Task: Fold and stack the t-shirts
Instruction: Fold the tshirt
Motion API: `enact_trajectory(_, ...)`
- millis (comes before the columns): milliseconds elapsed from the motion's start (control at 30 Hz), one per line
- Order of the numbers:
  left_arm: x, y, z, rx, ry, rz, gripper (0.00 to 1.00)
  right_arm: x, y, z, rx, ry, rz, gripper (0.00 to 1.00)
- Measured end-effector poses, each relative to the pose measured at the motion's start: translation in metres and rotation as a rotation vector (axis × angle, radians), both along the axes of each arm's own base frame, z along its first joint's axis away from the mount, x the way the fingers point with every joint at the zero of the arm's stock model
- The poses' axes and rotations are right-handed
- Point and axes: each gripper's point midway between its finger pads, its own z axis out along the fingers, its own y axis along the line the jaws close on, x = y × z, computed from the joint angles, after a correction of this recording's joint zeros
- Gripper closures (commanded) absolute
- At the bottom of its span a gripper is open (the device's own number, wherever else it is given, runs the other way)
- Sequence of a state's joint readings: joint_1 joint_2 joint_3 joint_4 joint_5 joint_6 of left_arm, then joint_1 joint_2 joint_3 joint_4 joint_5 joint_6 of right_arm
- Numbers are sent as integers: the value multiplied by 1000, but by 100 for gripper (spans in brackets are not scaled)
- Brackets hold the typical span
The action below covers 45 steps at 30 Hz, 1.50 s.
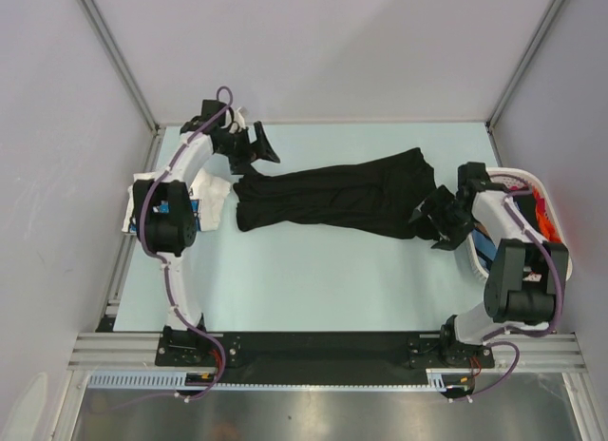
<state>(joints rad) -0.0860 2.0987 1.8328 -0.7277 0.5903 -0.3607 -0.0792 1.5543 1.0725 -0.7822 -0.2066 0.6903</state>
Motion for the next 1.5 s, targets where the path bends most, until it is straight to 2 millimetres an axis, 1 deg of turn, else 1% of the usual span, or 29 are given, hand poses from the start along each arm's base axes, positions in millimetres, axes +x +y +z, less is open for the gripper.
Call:
enact_trajectory(100, 3, -8, -13, -4, 7, -32, 0, -18, 0, 1, 63, 5, -79, 3)
enact_trajectory(167, 3, -13, -26, -11, 27, -59, 0, -25, 2, -1, 89, 8, -106, 3)
enact_trajectory(267, 4, -19, -44, -20, 49, -94, 0, -33, 9, -6, 137, 3, -147, 4)
enact_trajectory(367, 5, -30, -54, -35, 60, -130, 0, -46, 14, -15, 179, -6, -208, 5)
enact_trajectory(433, 7, -41, -55, -40, 54, -157, 0, -55, 15, -24, 197, -4, -266, 7)
enact_trajectory(567, 11, -60, -51, -43, 21, -198, 0, -59, 13, -37, 202, -11, -362, 7)
enact_trajectory(633, 12, -65, -47, -33, 3, -211, 0, -55, 12, -38, 193, -24, -388, 7)
enact_trajectory(733, 16, -63, -44, -16, -18, -212, 0, -46, 10, -37, 180, -57, -407, 7)
enact_trajectory(800, 19, -57, -43, -6, -22, -199, 0, -40, 9, -36, 174, -79, -421, 7)
enact_trajectory(900, 24, -40, -46, 21, -17, -164, 0, -31, 8, -35, 166, -101, -433, 7)
enact_trajectory(1000, 31, -17, -45, 56, -20, -117, 0, -23, 8, -35, 154, -112, -434, 7)
enact_trajectory(1033, 33, -6, -44, 72, -23, -97, 0, -21, 8, -35, 149, -115, -433, 7)
enact_trajectory(1200, 42, 41, -30, 153, -48, 4, 0, -10, 8, -35, 135, -132, -441, 7)
enact_trajectory(1300, 46, 62, -30, 192, -55, 46, 0, -2, 8, -38, 126, -125, -442, 8)
enact_trajectory(1367, 45, 69, -34, 215, -44, 57, 0, 3, 7, -38, 121, -128, -442, 8)
enact_trajectory(1500, 41, 70, -40, 236, -23, 53, 0, 18, 7, -34, 120, -145, -440, 8)
